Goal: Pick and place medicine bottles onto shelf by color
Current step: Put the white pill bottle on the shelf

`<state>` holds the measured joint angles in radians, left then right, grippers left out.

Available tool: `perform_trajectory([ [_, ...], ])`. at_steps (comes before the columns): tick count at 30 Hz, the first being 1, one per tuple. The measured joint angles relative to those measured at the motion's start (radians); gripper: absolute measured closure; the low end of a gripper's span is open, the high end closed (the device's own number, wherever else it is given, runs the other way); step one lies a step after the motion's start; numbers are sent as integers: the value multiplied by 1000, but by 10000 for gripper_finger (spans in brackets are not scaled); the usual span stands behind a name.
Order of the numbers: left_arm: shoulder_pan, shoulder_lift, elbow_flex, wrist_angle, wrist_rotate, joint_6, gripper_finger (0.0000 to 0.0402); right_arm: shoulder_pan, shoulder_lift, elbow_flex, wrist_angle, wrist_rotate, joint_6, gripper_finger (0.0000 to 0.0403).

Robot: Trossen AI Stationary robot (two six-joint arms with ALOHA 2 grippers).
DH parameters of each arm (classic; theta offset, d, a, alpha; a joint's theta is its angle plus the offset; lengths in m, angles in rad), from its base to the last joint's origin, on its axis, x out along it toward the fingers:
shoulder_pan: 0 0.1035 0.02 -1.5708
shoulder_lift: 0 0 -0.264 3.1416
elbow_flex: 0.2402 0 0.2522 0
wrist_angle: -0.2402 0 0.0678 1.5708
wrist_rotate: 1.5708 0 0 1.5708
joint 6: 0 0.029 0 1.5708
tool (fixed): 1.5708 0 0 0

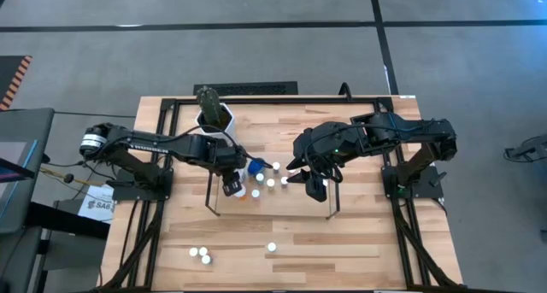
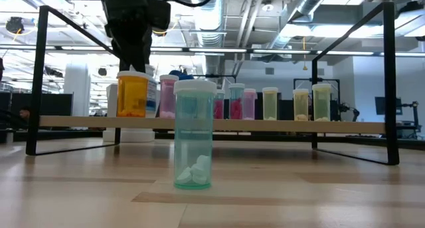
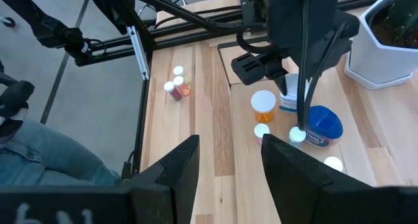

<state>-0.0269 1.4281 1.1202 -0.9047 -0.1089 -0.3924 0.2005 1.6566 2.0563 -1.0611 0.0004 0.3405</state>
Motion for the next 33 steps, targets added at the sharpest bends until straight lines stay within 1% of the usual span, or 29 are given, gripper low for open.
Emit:
perform_trajectory([
  [15,0,-1,2,20,0,197,236,0,0,0,0,0,0,217],
  [23,3,17,5,41,27,234,236,0,0,0,0,0,0,217],
  [33,8,48,5,30,43,231,236,0,0,0,2,0,0,217],
])
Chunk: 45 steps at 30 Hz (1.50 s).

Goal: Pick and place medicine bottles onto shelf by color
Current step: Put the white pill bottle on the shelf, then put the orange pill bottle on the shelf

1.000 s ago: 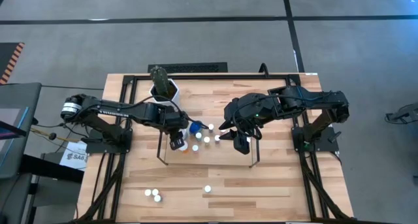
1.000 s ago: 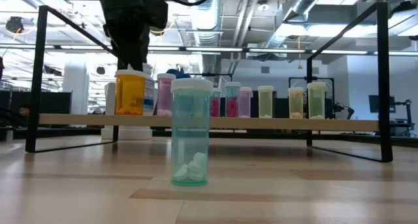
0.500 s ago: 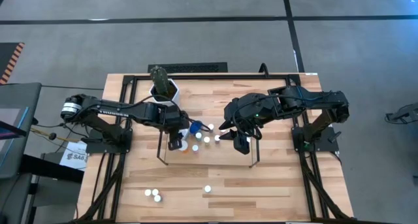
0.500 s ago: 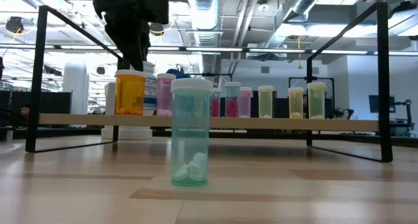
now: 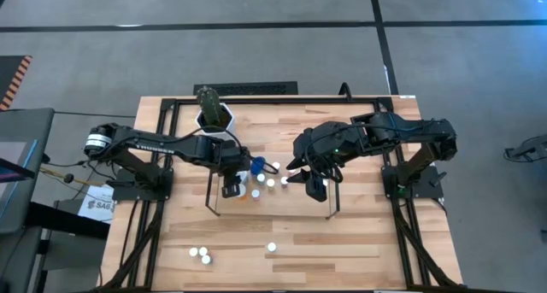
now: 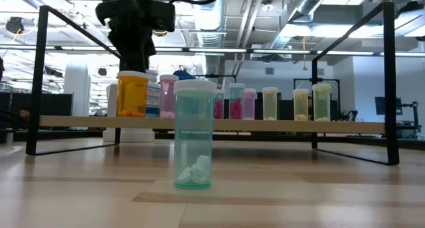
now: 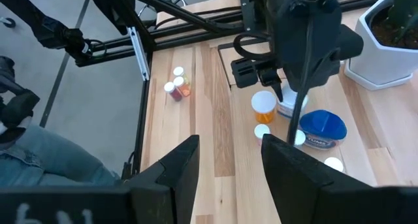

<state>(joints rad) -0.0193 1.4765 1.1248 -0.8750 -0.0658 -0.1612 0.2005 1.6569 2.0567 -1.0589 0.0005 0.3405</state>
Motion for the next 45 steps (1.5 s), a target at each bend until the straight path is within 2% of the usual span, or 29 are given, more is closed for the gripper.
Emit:
perform_trajectory([
  [11,20,-1,0,18,14,-21,233,0,0,0,-1,0,0,217],
  [18,26,-1,0,21,12,-37,186,0,0,0,-2,0,0,217],
  [23,26,-3,3,17,1,-72,169,0,0,0,-2,0,0,217],
  [27,26,-3,55,-32,-14,-79,169,0,0,0,-2,0,0,217],
  [33,11,-12,201,-165,-137,-41,169,0,0,0,-2,0,0,217],
  [39,-86,-24,293,-311,-170,-176,168,0,0,0,-2,0,0,217],
  [45,-328,-92,296,-314,-246,-437,168,0,0,0,-1,0,0,217],
])
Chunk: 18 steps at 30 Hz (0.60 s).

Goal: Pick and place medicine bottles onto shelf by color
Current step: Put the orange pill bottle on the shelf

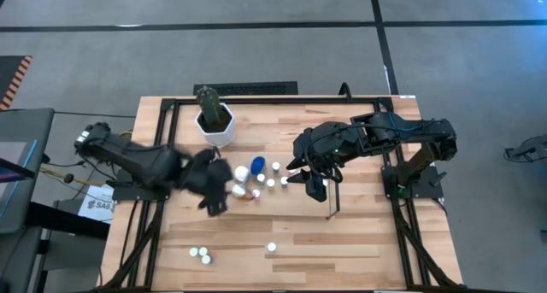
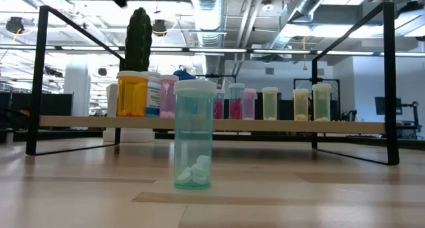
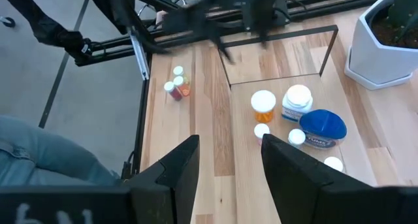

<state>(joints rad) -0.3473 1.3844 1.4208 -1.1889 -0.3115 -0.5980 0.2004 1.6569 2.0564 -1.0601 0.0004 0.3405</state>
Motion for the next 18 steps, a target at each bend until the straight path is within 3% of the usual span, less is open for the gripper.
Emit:
perform_trajectory([
  [10,-392,45,0,-78,-5,-644,168,0,0,0,-1,0,0,217],
  [14,-489,89,0,-84,23,-935,168,0,0,0,-1,0,0,217],
  [18,-541,140,0,-80,65,-1125,166,0,0,0,-1,0,0,217],
])
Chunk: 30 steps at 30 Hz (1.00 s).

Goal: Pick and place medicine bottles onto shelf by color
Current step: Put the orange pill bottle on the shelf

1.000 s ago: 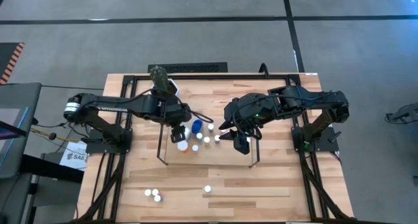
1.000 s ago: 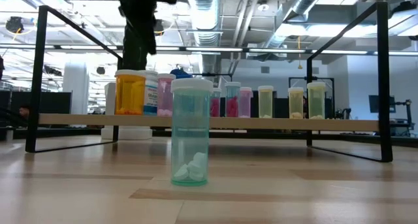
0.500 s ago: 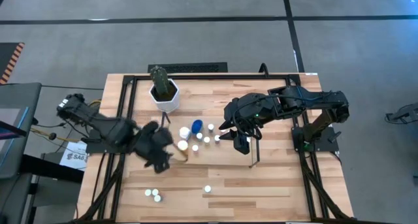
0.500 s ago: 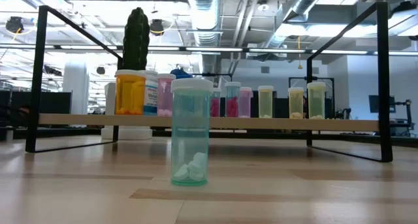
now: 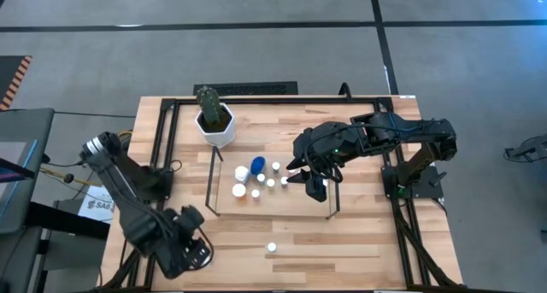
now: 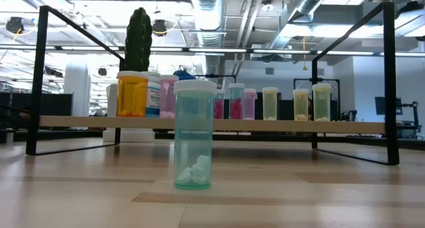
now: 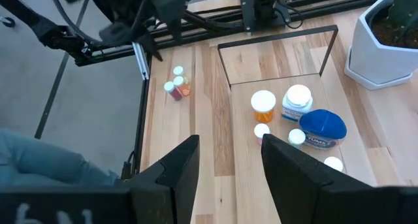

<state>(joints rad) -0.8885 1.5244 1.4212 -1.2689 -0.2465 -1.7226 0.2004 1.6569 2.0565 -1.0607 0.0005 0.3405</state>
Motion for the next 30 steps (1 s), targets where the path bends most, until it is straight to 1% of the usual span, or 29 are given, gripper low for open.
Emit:
perform_trajectory([
  [2,-14,34,0,8,36,-78,161,0,0,0,0,0,0,217],
  [4,-16,66,0,45,68,-119,155,0,0,0,0,0,0,217],
  [6,-21,91,0,104,96,-130,150,0,0,0,0,0,0,217],
  [9,-30,110,0,142,108,-134,145,0,0,0,0,0,0,217],
  [11,-45,117,-1,132,104,-84,146,0,0,0,0,0,0,217],
  [17,-80,134,-1,75,102,229,150,0,0,0,0,0,0,217],
  [20,-91,151,-3,21,99,337,150,0,0,0,0,0,0,217],
  [22,-95,157,-14,-2,102,374,149,0,0,0,0,0,0,217],
  [26,-103,165,-70,26,129,415,142,0,0,0,0,0,0,217],
  [30,-122,164,-97,36,111,464,133,0,0,0,0,0,0,217],
])
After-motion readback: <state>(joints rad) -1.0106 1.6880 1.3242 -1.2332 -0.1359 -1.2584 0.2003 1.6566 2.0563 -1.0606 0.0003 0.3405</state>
